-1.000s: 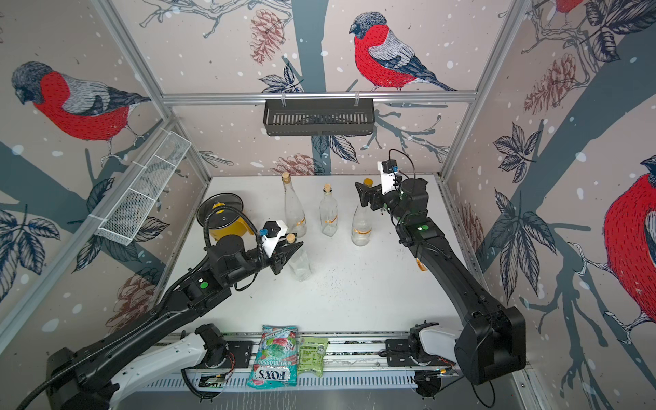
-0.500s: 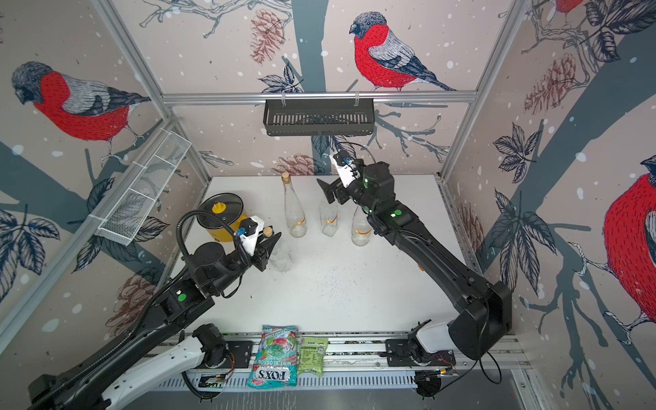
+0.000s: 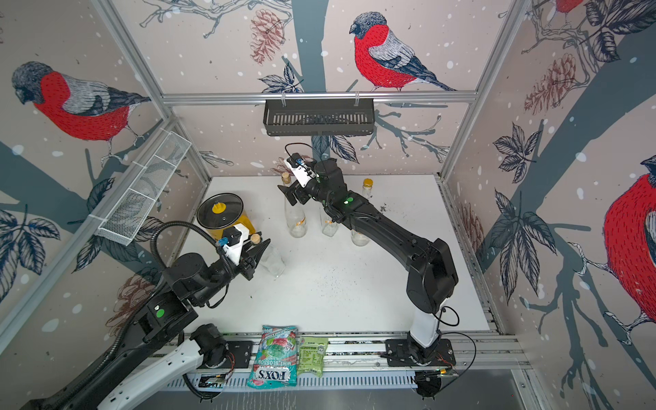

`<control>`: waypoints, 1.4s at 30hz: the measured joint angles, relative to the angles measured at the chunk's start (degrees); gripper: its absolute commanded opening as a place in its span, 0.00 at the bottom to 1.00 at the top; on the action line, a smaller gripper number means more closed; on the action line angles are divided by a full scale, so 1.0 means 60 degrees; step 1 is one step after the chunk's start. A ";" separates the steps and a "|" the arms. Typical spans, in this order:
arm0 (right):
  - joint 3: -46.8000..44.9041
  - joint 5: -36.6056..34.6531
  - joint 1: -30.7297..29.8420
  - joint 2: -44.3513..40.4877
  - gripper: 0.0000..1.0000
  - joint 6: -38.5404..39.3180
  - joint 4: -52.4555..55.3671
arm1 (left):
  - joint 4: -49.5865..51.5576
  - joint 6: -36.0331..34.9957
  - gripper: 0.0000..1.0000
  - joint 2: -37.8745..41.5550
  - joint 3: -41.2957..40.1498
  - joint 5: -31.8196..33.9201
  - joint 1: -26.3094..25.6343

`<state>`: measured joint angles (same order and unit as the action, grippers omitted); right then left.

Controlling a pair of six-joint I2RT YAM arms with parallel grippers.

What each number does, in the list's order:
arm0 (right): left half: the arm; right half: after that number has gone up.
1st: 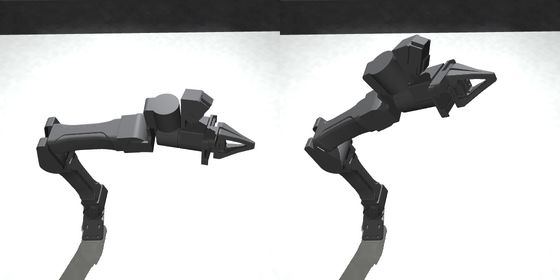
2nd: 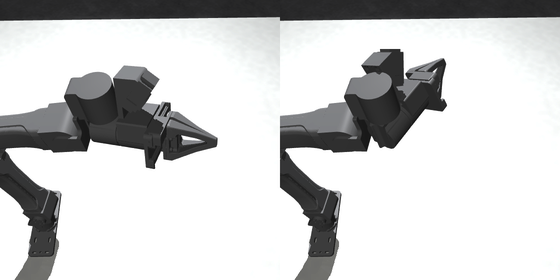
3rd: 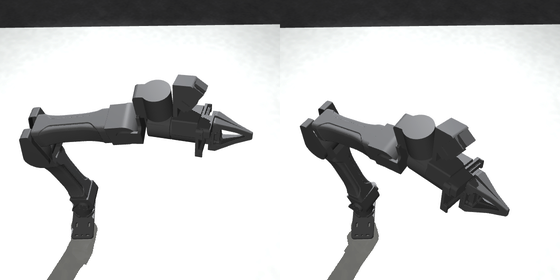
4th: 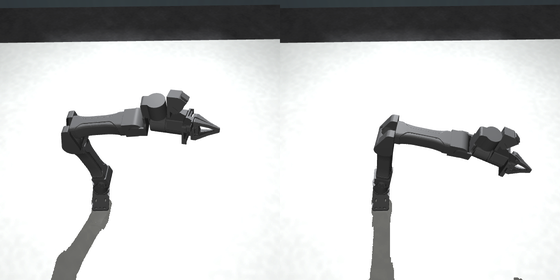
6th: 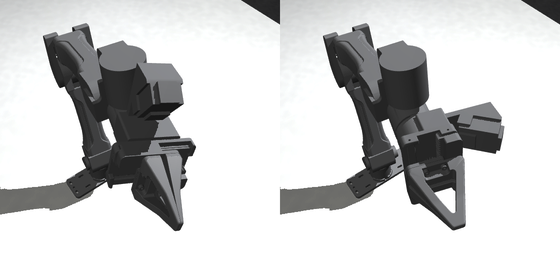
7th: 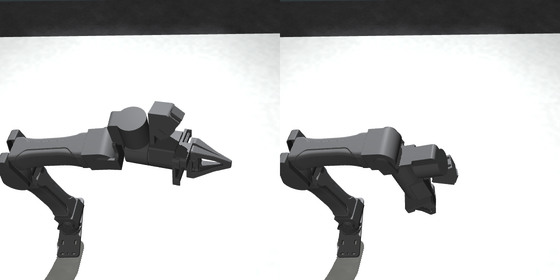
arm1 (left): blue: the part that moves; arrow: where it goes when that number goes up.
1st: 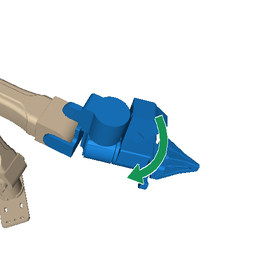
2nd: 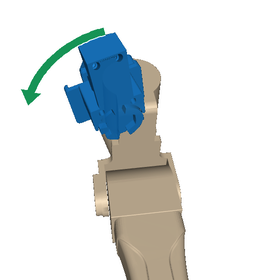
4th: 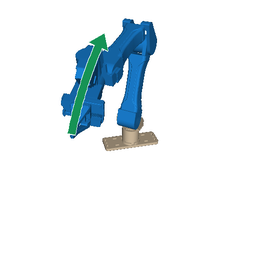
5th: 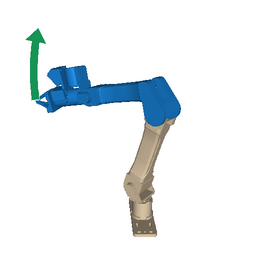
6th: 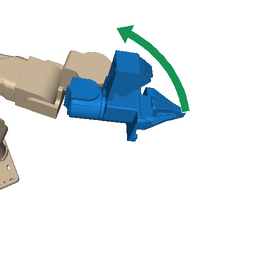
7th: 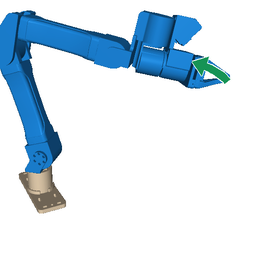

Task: Remove the label from the bottle
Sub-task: Pick up the bottle from the center of the board.

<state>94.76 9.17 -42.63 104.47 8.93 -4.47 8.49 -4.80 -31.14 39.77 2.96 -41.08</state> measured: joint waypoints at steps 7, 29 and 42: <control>0.0572 -0.0098 -0.0011 0.0882 0.86 -0.0372 -0.0342 | 0.0157 -0.0007 0.00 0.0011 -0.0127 -0.0058 0.0000; -0.0605 -0.0361 -0.0554 -0.0033 0.17 -0.0248 -0.0510 | -0.0565 0.0106 0.00 -0.1235 -0.0310 -0.0998 0.1395; -0.4007 0.0211 -0.0685 -0.4069 0.16 -0.0736 -0.0554 | -0.1840 0.0233 0.00 -0.3093 0.0277 -0.2178 0.2444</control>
<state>70.72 10.44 -46.74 80.05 4.51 -7.79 -2.55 -3.40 -49.69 41.43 -10.11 -26.41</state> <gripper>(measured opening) 0.295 0.323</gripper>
